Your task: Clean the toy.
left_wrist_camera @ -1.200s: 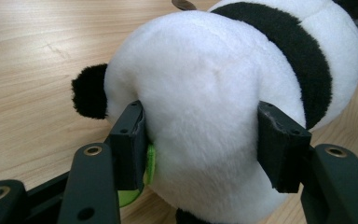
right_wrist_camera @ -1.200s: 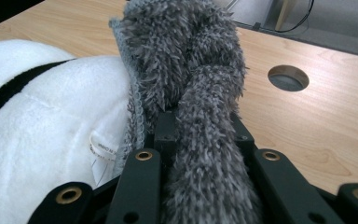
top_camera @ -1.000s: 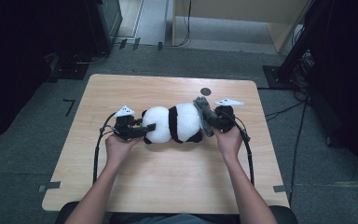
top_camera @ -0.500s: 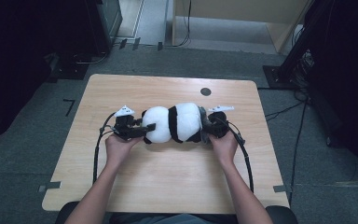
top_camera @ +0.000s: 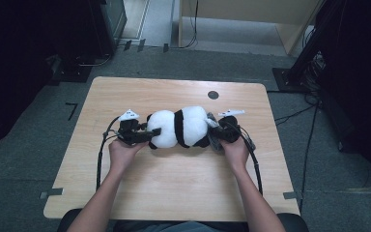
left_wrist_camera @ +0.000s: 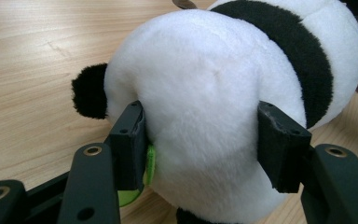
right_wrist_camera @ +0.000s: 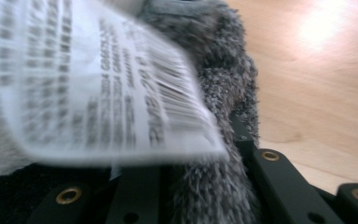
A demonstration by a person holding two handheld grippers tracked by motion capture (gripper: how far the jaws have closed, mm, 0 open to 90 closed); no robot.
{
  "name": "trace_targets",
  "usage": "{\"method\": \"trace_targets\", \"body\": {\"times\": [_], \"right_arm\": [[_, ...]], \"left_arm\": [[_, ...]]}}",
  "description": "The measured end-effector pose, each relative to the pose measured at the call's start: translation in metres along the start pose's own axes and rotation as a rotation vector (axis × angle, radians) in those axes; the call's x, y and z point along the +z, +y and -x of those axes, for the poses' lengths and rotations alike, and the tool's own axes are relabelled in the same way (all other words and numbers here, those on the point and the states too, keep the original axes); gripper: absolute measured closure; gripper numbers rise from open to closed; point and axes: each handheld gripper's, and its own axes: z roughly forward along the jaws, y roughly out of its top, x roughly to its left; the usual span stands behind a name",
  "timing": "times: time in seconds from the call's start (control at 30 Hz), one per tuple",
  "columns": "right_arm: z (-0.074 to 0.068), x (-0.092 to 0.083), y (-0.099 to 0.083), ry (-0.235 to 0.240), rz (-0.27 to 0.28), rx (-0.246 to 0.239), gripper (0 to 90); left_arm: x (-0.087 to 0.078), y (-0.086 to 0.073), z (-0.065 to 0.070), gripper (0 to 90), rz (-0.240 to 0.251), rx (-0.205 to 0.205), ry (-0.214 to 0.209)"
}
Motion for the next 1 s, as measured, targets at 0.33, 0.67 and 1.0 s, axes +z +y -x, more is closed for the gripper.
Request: {"method": "trace_targets", "body": {"times": [0.33,0.67,1.0], "right_arm": [[0.018,-0.038,0.016,-0.021,0.123,0.043,73.9],[0.006,-0.076,0.048,-0.013,0.229,-0.007,73.9],[-0.017,-0.073,0.068,0.038,0.243,-0.047,73.8]], "left_arm": [[0.0,0.0,0.001,41.6,0.001,0.0,0.003],[0.0,0.001,0.001,41.6,-0.001,0.002,0.004],[0.0,0.001,0.001,41.7,-0.001,0.002,0.004]]}}
